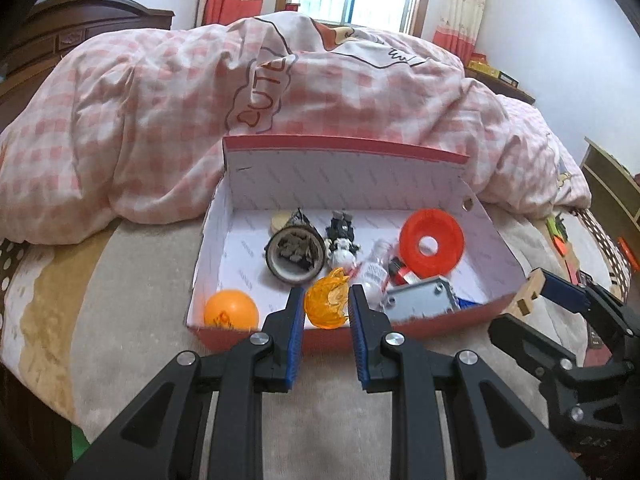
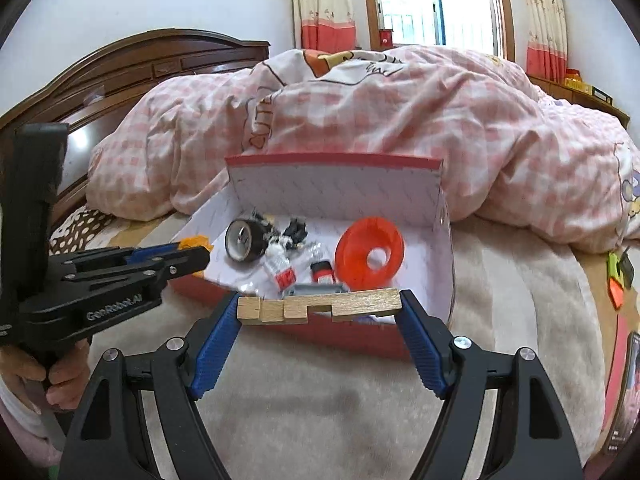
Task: Organize objects
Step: 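Lift and carry the orange piece and wooden block over the shoebox, then open both tools to drop the orange piece and wooden block into the box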
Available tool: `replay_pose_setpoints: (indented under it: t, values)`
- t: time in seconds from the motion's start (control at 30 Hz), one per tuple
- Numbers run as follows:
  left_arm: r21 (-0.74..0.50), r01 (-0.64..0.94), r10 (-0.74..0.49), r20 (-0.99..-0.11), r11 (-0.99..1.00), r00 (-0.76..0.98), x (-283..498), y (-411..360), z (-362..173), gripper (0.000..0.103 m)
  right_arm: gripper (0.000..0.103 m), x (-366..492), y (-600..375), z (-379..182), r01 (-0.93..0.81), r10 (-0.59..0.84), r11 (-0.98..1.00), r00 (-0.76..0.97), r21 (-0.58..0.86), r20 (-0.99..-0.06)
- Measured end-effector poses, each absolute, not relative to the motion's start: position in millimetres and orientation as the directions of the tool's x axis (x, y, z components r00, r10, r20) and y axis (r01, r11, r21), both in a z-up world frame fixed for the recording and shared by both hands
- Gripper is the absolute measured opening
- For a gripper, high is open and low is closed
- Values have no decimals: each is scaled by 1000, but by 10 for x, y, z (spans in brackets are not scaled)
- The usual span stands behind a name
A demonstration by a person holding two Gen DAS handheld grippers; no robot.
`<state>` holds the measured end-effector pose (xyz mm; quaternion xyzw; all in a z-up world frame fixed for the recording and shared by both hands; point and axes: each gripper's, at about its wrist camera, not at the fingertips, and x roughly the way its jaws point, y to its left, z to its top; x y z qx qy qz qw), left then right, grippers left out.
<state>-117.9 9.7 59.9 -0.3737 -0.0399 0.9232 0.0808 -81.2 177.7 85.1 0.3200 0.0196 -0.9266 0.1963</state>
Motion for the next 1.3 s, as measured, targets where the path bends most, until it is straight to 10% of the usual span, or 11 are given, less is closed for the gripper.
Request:
replay_pose_setpoints:
  t: [0.67, 0.9, 1.3]
  values:
    - [-99, -96, 138, -747, -990, -650, -1916, 219, 295, 20, 79, -1471, 1594, 586, 306, -222, -952, -729, -19, -647]
    - [-55, -78, 93, -761, -995, -642, -1924, 271, 241, 65, 81, -1497, 1514, 467, 307, -191, -949, -728, -65, -658]
    - [-48, -75, 86, -751, -996, -655, -1845, 281, 285, 68, 85, -1490, 1614, 509, 280, -211, -960, -736, -6, -644]
